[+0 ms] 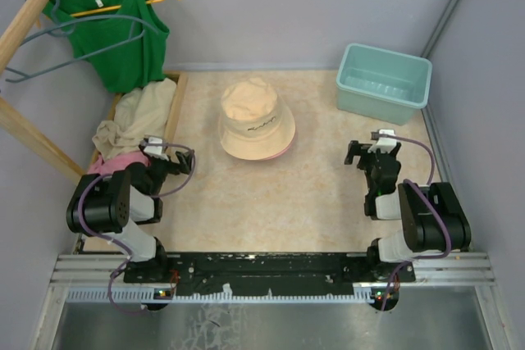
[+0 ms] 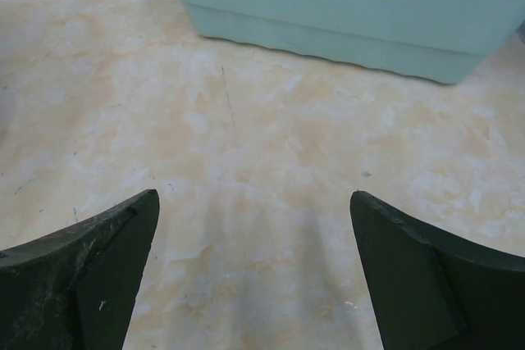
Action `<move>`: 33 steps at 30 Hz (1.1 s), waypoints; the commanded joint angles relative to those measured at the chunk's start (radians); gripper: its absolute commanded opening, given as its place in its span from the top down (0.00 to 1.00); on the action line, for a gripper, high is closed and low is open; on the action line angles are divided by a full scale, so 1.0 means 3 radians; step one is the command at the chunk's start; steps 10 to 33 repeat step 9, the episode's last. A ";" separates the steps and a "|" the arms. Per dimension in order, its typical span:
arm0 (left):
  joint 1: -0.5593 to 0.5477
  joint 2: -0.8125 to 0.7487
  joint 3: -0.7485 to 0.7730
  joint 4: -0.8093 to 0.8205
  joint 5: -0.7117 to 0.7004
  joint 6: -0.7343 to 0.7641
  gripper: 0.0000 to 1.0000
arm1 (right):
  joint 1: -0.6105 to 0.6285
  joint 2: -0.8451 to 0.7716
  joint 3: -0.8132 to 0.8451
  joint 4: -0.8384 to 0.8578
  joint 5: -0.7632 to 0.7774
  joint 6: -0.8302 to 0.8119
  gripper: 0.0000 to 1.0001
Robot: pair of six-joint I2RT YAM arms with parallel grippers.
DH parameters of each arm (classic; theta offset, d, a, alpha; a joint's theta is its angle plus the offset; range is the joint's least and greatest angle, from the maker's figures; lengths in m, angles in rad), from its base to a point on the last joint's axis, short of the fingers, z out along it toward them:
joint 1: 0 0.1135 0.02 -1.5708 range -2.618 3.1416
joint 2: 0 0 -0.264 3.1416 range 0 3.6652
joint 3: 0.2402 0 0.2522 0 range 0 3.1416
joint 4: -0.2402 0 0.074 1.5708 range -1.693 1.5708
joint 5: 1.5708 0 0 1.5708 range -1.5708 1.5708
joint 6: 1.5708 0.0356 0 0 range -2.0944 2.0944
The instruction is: Stack the hats
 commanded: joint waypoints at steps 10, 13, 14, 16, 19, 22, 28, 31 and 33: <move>-0.0005 -0.0014 0.0082 -0.0014 0.0203 0.0101 0.00 | -0.0056 -0.0014 0.0003 0.0235 -0.0106 -0.0050 0.01; -0.0005 -0.0014 0.0082 -0.0014 0.0203 0.0101 0.00 | -0.0056 -0.0014 0.0003 0.0235 -0.0106 -0.0050 0.01; -0.0005 -0.0014 0.0082 -0.0014 0.0203 0.0101 0.00 | -0.0056 -0.0014 0.0003 0.0235 -0.0106 -0.0050 0.01; -0.0005 -0.0014 0.0082 -0.0014 0.0203 0.0101 0.00 | -0.0056 -0.0014 0.0003 0.0235 -0.0106 -0.0050 0.01; -0.0005 -0.0014 0.0082 -0.0014 0.0203 0.0101 0.00 | -0.0056 -0.0014 0.0003 0.0235 -0.0106 -0.0050 0.01; -0.0005 -0.0014 0.0082 -0.0014 0.0203 0.0101 0.00 | -0.0056 -0.0014 0.0003 0.0235 -0.0106 -0.0050 0.01; -0.0005 -0.0014 0.0082 -0.0014 0.0203 0.0101 0.00 | -0.0056 -0.0014 0.0003 0.0235 -0.0106 -0.0050 0.01; -0.0005 -0.0014 0.0082 -0.0014 0.0203 0.0101 0.00 | -0.0056 -0.0014 0.0003 0.0235 -0.0106 -0.0050 0.01; -0.0005 -0.0014 0.0082 -0.0014 0.0203 0.0101 0.00 | -0.0056 -0.0014 0.0003 0.0235 -0.0106 -0.0050 0.01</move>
